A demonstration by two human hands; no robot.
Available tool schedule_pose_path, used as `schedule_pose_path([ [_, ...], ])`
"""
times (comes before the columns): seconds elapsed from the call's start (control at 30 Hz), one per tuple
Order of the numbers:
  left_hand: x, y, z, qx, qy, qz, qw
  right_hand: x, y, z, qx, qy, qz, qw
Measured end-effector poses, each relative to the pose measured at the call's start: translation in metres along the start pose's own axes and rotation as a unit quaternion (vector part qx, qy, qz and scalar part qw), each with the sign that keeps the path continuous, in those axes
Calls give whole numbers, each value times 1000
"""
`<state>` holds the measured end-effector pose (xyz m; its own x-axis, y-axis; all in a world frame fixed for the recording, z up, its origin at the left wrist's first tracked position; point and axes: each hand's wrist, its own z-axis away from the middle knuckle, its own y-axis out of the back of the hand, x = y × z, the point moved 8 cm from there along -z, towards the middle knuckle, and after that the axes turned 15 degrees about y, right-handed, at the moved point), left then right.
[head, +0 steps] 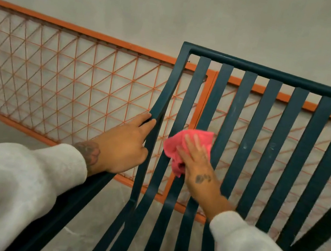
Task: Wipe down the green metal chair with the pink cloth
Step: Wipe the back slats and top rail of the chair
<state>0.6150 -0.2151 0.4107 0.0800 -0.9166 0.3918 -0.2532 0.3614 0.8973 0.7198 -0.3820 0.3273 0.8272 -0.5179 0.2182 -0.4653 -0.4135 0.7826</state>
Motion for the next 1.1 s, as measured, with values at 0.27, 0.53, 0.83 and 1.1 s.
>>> schedule_pose_path([
  [0.27, 2, 1, 2, 0, -7, -10, 1000, -19, 4, 25, -141, 200, 55, 968],
  [0.53, 0, 1, 0, -2, -6, 0, 1000, 51, 63, -55, -5, 27, 39, 999],
  [0.83, 0, 1, 0, -2, -9, -7, 1000, -63, -54, 86, -173, -16, -262, 949],
  [1.1, 3, 0, 2, -9, -17, -9, 1000, -89, -38, 92, -285, -27, -342, 895],
])
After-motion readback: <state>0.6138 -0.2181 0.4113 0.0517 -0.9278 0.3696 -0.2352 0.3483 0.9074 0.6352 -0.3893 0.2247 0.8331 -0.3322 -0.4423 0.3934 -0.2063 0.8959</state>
